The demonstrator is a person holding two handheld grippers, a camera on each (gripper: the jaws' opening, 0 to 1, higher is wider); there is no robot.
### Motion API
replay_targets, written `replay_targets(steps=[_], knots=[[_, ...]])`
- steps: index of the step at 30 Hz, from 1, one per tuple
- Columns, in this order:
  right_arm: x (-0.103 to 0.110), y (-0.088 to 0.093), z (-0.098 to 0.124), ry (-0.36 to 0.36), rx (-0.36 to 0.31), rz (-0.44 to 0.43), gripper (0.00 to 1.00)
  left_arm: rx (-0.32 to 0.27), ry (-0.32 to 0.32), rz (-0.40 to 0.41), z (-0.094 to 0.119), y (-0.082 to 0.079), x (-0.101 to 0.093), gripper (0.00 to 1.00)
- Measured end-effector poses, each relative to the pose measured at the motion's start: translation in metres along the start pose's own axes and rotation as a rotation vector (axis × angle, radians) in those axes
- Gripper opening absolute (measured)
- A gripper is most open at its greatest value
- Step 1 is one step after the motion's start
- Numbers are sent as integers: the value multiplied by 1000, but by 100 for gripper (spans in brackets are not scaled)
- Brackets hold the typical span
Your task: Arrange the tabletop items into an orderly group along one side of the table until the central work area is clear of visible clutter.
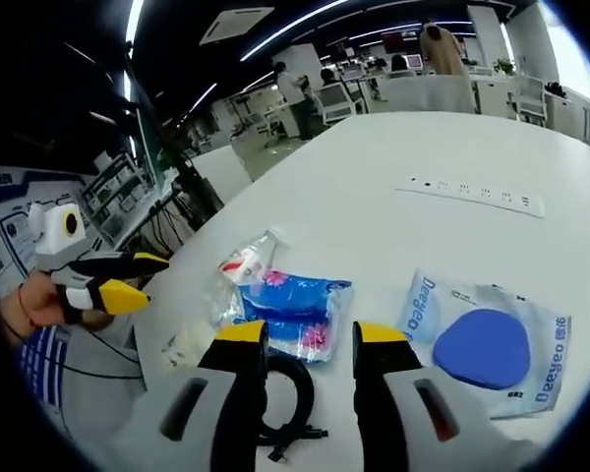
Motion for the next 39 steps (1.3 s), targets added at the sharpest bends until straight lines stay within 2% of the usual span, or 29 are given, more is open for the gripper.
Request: replay_targets(steps=[8, 25, 39], knots=[[-2, 11, -20, -14, 40, -3, 32, 3, -4, 13, -3, 4, 3, 51], [-18, 31, -48, 4, 101, -20, 30, 12, -6, 27, -12, 10, 9, 51], [-19, 45, -59, 27, 145, -32, 26, 25, 5, 39, -14, 17, 11, 54]])
Point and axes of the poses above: the point that each gripper's makers call its tool centre point, and the gripper's own axes: z roughly backward along the fingers, x roughly to its left, y roughly out of its underside, the point moved 3 cm from there along z, roughly backward along the fingers, and after that the axes turned 11 degrees about -x, right-handed, at the moved point
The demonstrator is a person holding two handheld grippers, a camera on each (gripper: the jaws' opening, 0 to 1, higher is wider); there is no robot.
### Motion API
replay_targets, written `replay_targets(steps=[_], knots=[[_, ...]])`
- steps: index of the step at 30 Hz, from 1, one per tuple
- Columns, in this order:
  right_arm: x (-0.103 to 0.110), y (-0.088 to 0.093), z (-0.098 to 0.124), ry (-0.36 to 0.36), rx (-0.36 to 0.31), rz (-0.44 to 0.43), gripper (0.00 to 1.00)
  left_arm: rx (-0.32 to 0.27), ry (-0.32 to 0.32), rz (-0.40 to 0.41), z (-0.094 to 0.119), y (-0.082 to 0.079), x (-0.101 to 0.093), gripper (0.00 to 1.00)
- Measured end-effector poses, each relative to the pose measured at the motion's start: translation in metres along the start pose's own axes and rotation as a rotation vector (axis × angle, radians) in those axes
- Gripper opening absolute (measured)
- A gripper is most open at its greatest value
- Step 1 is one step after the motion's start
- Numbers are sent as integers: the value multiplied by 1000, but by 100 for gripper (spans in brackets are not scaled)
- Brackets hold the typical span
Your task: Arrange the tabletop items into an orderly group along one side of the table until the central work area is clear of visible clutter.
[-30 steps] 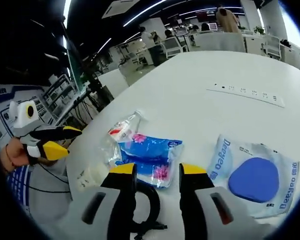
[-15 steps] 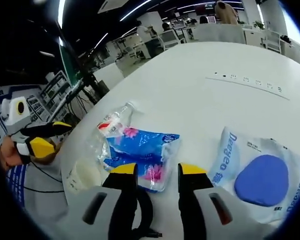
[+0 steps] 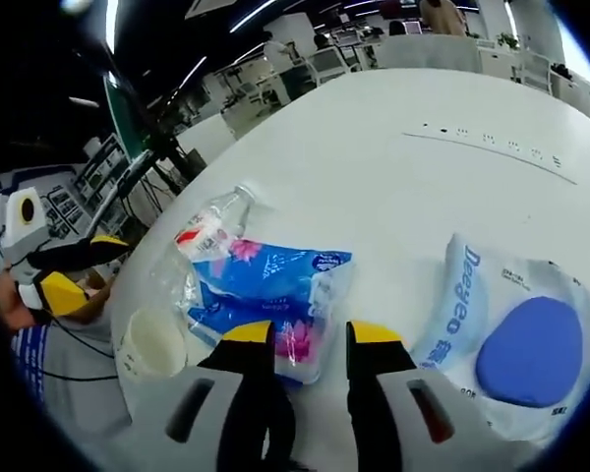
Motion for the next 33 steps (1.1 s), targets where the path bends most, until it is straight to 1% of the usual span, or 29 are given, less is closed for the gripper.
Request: replay_targets(steps=[6, 15, 17, 23, 26, 33], knots=[[-2, 2, -4, 26, 8, 0, 22, 5, 11, -1, -1, 2, -1, 53], [-6, 8, -6, 61, 19, -14, 12, 10, 12, 6, -2, 6, 2, 52], [0, 8, -1, 74, 14, -20, 10, 11, 13, 6, -2, 6, 3, 52], [9, 9, 7, 97, 3, -38, 2, 9, 11, 13, -2, 6, 4, 51], [10, 8, 10, 108, -4, -58, 1, 12, 11, 14, -2, 7, 4, 51], [10, 6, 12, 107, -9, -73, 0, 13, 15, 13, -4, 8, 1, 50]])
Point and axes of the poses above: the point that each gripper's makers call its tool centre point, and the gripper's own axes: z roughly backward along the fingers, x roughly to its left, y roughly out of its underside, the point moved 3 cm from there along z, roughly backward along the fingers, and after that the axes turned 11 degrees about -x, right-handed, at the moved point
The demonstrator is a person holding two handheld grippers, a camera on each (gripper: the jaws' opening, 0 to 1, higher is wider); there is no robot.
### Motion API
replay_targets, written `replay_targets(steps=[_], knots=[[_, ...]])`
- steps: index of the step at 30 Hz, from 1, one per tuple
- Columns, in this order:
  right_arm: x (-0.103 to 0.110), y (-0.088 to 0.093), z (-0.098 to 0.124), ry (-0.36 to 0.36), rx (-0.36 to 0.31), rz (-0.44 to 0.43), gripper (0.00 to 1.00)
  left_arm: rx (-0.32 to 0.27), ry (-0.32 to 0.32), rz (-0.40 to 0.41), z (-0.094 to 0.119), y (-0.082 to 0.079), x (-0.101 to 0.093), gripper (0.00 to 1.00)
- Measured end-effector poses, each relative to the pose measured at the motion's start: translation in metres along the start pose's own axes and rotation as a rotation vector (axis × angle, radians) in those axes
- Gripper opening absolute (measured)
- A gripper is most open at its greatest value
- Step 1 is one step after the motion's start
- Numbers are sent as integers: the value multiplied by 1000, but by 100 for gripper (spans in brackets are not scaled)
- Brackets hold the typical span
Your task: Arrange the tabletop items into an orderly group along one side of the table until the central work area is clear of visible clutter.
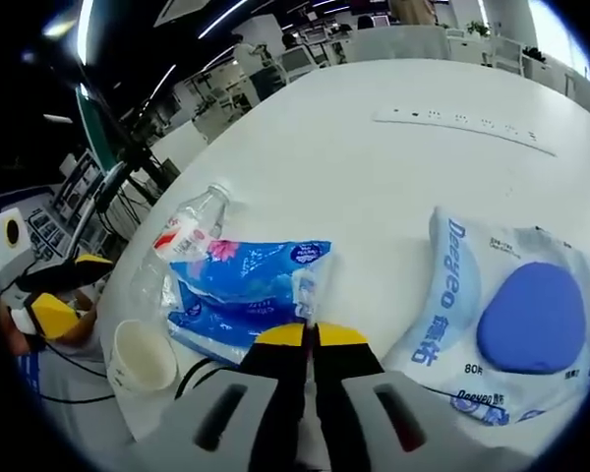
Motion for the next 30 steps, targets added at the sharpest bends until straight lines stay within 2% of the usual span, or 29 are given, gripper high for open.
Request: replay_targets(steps=[15, 30], knots=[[-9, -8, 6, -7, -42, -35, 0, 7, 8, 2, -4, 2, -5, 48], [-13, -19, 15, -19, -95, -50, 0, 19, 18, 9, -17, 5, -12, 39]])
Point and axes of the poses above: the point that each gripper's makers call its tool centre point, and the gripper's own axes: z roughly backward along the fingers, x roughly to its left, y roughly out of its underside, the point moved 3 cm from there along z, roughly backward along the fingers, and after that the axes turned 11 degrees about -x, right-handed, at the moved point
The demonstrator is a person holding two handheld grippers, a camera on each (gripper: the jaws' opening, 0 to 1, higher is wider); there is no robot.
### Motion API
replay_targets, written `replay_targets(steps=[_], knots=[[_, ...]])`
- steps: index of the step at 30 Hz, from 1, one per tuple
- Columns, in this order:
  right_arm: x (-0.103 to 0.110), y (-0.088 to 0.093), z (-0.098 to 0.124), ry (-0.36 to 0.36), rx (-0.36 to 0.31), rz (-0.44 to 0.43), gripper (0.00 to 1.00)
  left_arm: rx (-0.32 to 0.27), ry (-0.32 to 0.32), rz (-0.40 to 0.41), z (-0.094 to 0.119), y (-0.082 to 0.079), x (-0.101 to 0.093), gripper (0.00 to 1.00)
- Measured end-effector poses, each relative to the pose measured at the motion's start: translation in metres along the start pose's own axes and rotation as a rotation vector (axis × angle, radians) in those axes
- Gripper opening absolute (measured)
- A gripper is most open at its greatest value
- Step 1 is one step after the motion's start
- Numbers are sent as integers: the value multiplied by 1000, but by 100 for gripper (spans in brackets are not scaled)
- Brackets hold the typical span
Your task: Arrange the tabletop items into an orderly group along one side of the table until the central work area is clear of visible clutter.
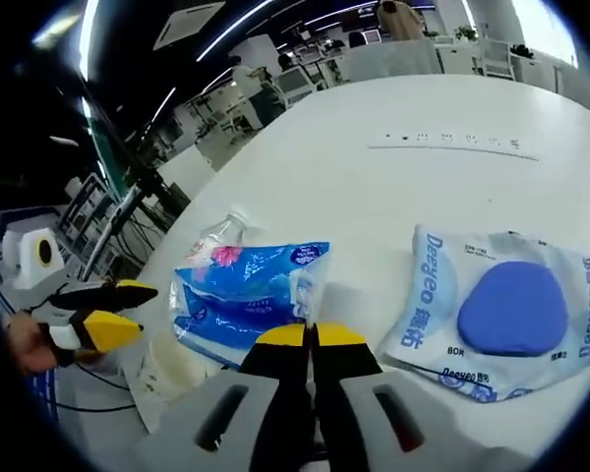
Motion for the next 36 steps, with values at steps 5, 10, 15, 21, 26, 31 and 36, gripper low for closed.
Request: replay_targets(steps=[5, 10, 15, 21, 26, 31, 36], knots=[[9, -3, 8, -11, -16, -1, 0, -8, -4, 0, -3, -1, -1, 31], [17, -6, 16, -19, -34, -7, 0, -9, -8, -1, -5, -2, -1, 26], [20, -6, 23, -22, -43, -6, 0, -21, -5, -13, -4, -5, -6, 15], [21, -9, 36, -18, -60, -15, 0, -30, 1, -23, -4, -8, -11, 9], [18, -12, 47, -12, -78, -20, 0, -33, 17, -32, -6, -11, -20, 7], [11, -14, 55, -1, -91, -28, 0, -37, 45, -43, -9, -13, -32, 4], [5, -19, 65, 8, -111, -34, 0, -41, 65, -50, -12, -17, -42, 3]])
Point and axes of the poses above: the point that each gripper's makers call its tool centre point, and the gripper's own axes: z roughly backward along the fingers, x roughly to its left, y roughly out of its underside, the point moved 3 cm from there along z, roughly backward along the fingers, and after that the axes turned 11 degrees about -x, right-handed, at the moved point
